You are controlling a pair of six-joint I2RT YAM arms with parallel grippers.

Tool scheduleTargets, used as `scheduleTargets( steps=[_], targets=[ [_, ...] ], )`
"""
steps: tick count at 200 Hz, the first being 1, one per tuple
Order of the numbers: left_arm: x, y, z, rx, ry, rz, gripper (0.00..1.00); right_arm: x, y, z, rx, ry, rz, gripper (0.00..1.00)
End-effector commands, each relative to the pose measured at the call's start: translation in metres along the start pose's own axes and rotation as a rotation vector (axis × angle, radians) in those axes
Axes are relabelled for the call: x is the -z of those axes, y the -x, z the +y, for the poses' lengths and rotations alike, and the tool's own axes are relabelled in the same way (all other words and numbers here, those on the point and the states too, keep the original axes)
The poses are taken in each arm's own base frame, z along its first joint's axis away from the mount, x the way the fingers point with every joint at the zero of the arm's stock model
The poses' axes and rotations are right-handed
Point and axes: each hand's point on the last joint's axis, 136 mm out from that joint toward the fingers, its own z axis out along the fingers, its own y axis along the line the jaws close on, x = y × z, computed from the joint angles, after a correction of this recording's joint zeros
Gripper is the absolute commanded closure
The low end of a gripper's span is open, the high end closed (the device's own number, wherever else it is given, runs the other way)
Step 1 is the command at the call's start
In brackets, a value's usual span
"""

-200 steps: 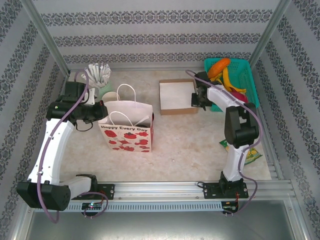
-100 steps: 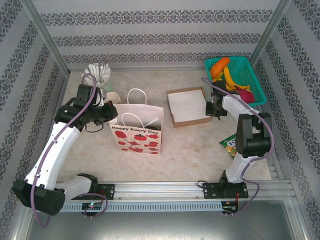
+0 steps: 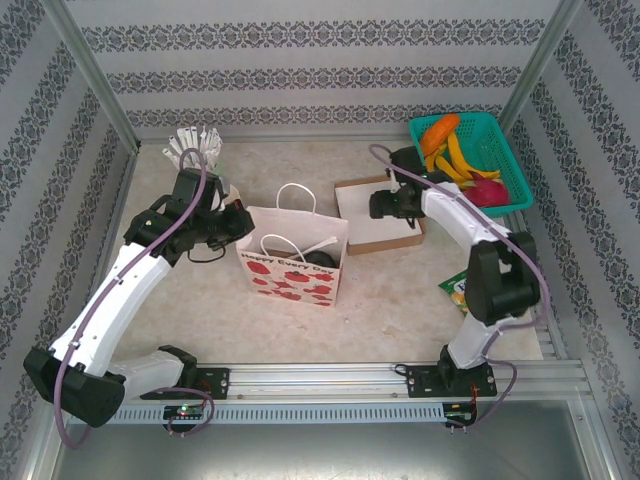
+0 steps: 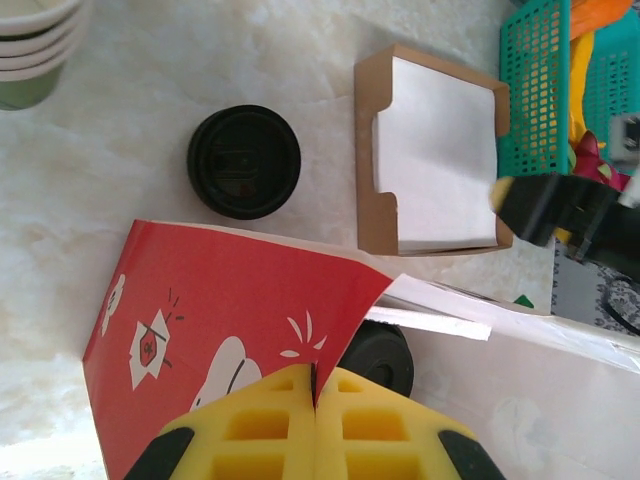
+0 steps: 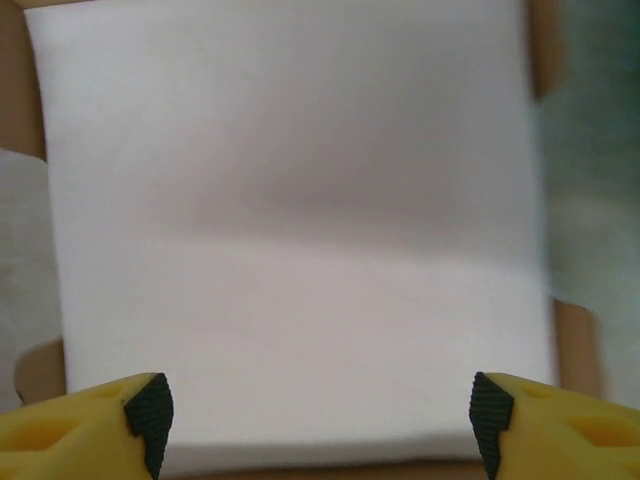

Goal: Pack the takeout coffee

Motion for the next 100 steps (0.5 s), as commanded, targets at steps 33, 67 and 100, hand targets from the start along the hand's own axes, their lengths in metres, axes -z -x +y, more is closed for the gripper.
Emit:
scheduleTargets(
  steps=[33,67,100],
  targets=[
    [0.006,0.006,0.01,-0.013,0.071,-0.058,0.94,-0.051,-0.007,0.023,0.083,0.032,0.158,0.02],
    [0.017,0.01,0.019,-0.051,0.133,-0.071,0.86,-0.071,-0.01,0.03,0.12,0.014,0.218,0.02],
    [0.033,0.021,0.012,-0.141,0.115,-0.106,0.61,-0.087,-0.009,0.035,0.136,-0.003,0.253,0.02]
  ],
)
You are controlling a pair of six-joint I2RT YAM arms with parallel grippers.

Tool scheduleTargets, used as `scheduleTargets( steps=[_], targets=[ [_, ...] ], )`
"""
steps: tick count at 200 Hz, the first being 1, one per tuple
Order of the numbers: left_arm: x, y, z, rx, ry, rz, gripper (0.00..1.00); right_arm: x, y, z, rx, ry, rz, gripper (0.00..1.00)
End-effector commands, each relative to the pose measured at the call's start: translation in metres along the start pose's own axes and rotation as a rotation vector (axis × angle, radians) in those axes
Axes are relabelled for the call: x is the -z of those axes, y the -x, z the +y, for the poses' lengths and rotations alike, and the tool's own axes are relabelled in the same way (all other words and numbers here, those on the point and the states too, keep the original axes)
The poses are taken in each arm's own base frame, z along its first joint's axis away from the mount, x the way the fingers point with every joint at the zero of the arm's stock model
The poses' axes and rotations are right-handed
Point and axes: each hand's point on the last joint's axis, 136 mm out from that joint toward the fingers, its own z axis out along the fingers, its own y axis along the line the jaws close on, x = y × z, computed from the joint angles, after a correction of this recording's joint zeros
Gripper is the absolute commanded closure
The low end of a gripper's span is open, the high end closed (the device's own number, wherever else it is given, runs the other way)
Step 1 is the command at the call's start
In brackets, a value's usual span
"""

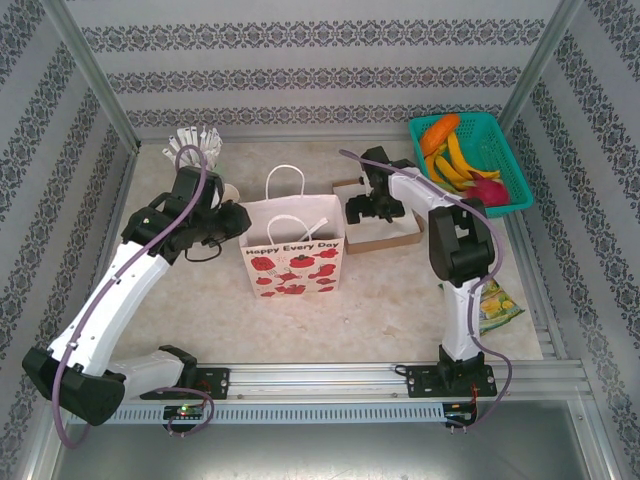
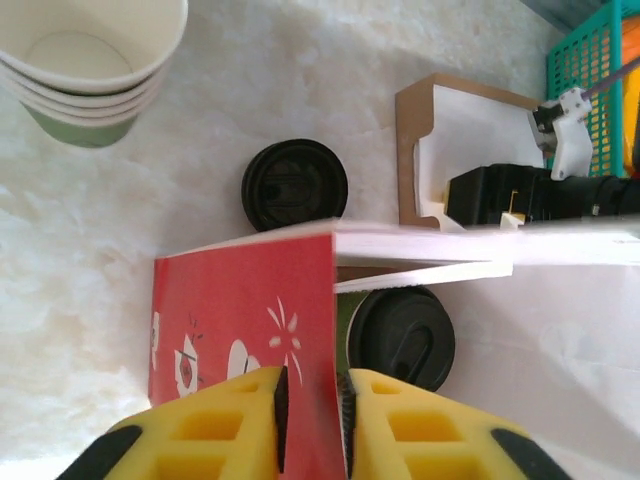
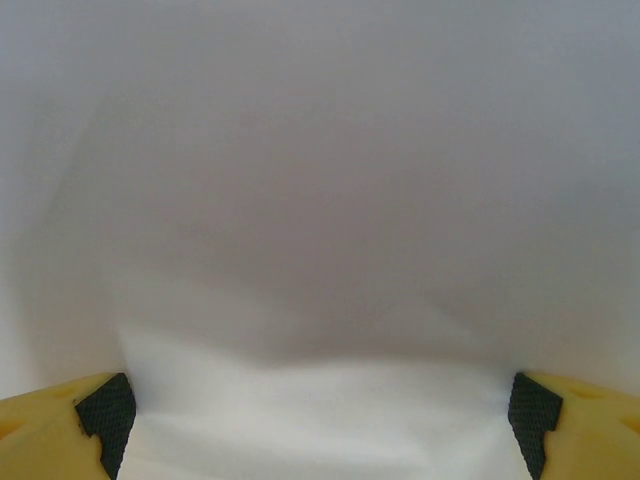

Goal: Pack the takeout coffee

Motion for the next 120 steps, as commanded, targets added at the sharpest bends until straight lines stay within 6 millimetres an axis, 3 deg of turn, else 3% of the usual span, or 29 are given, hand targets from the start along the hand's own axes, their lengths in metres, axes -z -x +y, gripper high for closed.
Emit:
scheduleTargets(
  steps=[1,17,39,85,108,120],
  targets=[
    [0.02,0.008,0.0,-0.092,0.001,-0.041,0.6,-0.011,-0.002,0.007,0.035,-0.011,0.042,0.03],
    [0.026,0.011,-0.01,-0.129,-0.044,-0.056,0.45,-0.016,-0.002,0.009,0.029,-0.001,0.049,0.04],
    [0.03,0.014,-0.011,-0.154,-0.045,-0.074,0.33,-0.022,-0.004,0.01,0.024,-0.001,0.064,0.12],
    [0.038,0.023,-0.005,-0.171,-0.012,-0.136,0.11,-0.024,-0.003,0.004,-0.007,-0.002,0.045,0.45],
    [0.042,0.026,-0.002,-0.171,-0.001,-0.171,0.0,-0.014,0.002,0.001,-0.032,0.004,0.006,0.6],
    [0.044,0.027,0.0,-0.17,0.008,-0.183,0.0,-0.007,0.005,0.0,-0.039,0.006,-0.02,0.65]
  ],
)
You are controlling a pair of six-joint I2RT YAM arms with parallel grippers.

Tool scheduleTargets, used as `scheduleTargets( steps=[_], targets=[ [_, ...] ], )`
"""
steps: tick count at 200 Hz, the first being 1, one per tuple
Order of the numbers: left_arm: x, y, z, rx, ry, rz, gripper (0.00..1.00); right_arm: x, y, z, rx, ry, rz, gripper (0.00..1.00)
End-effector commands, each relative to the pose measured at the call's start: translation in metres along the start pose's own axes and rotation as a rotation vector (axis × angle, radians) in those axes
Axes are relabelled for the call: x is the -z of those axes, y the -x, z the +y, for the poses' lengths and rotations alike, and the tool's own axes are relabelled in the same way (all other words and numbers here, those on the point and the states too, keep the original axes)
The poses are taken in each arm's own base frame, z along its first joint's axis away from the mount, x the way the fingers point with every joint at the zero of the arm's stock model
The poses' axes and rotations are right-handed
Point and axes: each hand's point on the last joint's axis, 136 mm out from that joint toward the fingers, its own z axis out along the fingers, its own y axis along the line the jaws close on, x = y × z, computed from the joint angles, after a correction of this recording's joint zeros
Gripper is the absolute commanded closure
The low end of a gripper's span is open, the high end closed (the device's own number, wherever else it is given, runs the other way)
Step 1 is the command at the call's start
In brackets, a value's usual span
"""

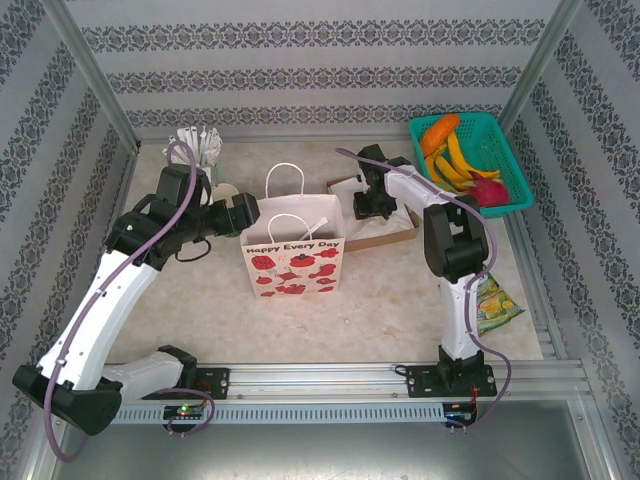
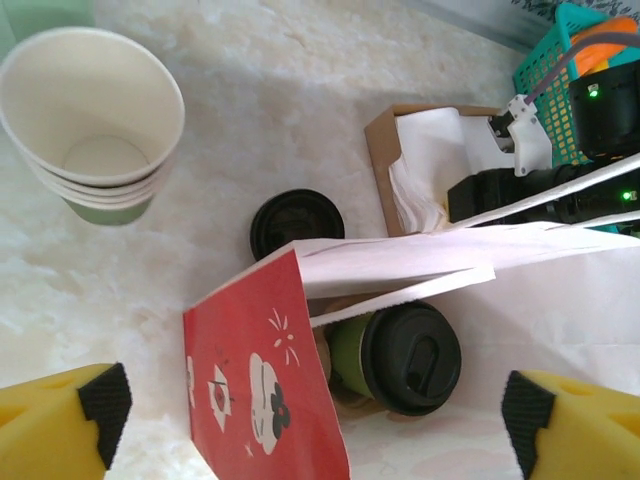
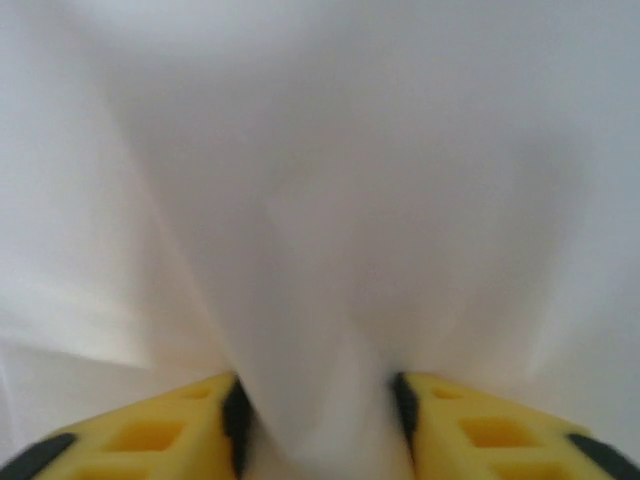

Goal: Pack the takeout coffee

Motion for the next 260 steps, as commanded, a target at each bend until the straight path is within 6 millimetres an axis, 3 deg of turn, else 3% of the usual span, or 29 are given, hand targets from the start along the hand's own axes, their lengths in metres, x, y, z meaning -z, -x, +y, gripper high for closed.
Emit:
scheduleTargets(
  steps=[1,31,59,102,135,202,231,260],
  targets=[
    [0.012,0.011,0.006,-0.016,0.027,-0.07,0.0,0.001,-0.006,0.002,-0.024,0.026,-0.005,0.65],
    [0.01,0.01,0.007,-0.017,0.03,-0.069,0.0,0.014,-0.003,0.004,-0.022,0.041,-0.029,0.65],
    [0.006,0.009,0.008,-0.016,0.034,-0.057,0.0,0.021,-0.003,0.006,-0.023,0.053,-0.04,0.56],
    [0.003,0.009,0.007,-0.023,0.036,-0.049,0.0,0.029,0.0,0.006,-0.037,0.056,-0.074,0.72],
    [0.001,0.008,0.008,-0.022,0.038,-0.041,0.0,0.036,0.001,0.007,-0.028,0.055,-0.091,0.61],
    [0.0,0.007,0.01,-0.026,0.049,-0.037,0.0,0.043,0.001,0.009,-0.031,0.071,-0.114,0.88],
    [0.001,0.008,0.009,-0.044,0.043,-0.046,0.0,0.068,0.007,0.001,-0.03,0.039,-0.187,0.95],
    [0.004,0.013,0.004,-0.085,0.023,-0.067,0.0,0.109,0.012,-0.005,-0.018,0.051,-0.294,0.98]
  ],
)
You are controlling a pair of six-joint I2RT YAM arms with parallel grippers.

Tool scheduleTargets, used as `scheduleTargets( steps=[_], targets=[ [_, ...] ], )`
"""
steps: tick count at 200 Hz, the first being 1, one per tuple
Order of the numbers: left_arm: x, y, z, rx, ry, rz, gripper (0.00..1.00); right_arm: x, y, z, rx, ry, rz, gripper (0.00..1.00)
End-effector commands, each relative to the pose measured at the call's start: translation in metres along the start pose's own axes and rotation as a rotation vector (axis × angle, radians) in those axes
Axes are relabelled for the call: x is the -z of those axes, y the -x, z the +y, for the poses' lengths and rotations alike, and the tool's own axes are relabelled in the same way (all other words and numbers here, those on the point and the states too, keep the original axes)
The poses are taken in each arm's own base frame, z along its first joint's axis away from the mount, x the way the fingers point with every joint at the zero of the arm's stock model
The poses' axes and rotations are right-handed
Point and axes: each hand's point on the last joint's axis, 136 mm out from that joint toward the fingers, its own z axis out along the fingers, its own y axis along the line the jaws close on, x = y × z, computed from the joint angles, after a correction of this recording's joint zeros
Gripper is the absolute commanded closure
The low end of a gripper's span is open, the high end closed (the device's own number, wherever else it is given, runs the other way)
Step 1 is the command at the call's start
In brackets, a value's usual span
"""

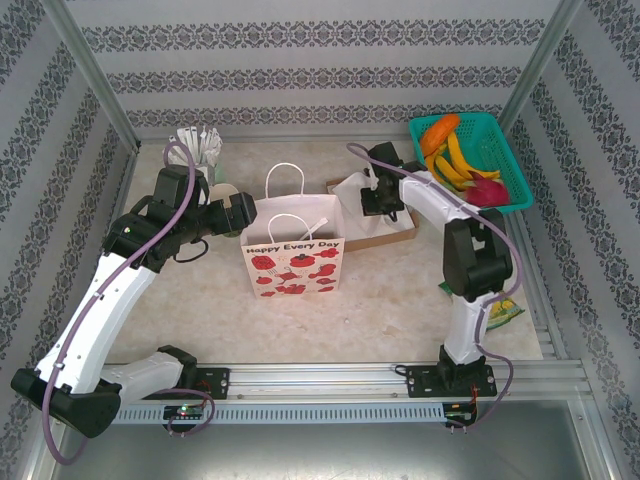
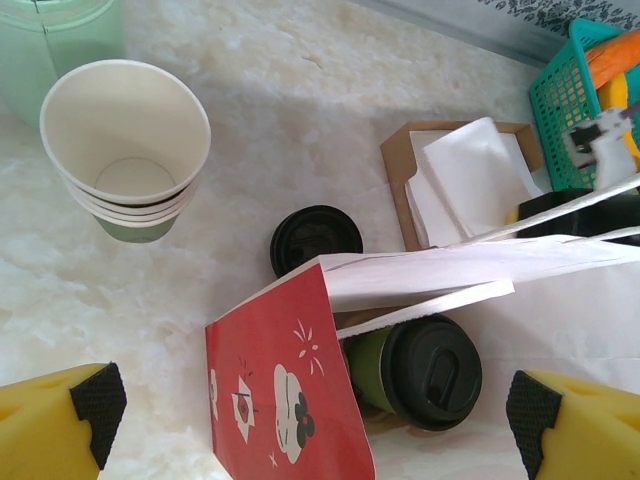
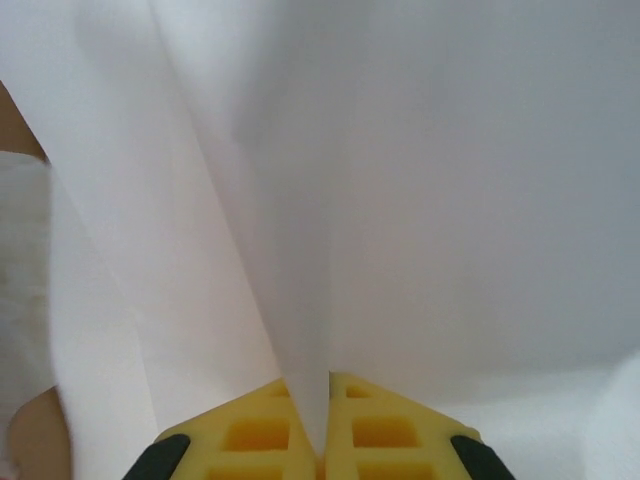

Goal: Pack the takeout coffee

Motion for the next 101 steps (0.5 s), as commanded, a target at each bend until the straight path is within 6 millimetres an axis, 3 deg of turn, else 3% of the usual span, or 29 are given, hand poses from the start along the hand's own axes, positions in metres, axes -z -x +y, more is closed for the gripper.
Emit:
scheduleTargets(
  steps=[1,58,101],
  targets=[
    [0.002,0.009,-0.001,-0.054,-0.007,-0.041,0.0,0.044,0.021,-0.004,0.015,0.002,-0.136,0.98],
    [0.017,0.025,-0.04,-0.253,-0.198,-0.118,0.0,0.106,0.028,0.007,0.124,0.108,-0.313,1.0],
    [0.036,0.034,-0.078,-0.476,-0.377,-0.188,0.0,0.191,0.033,0.036,0.307,0.251,-0.565,1.0]
  ],
)
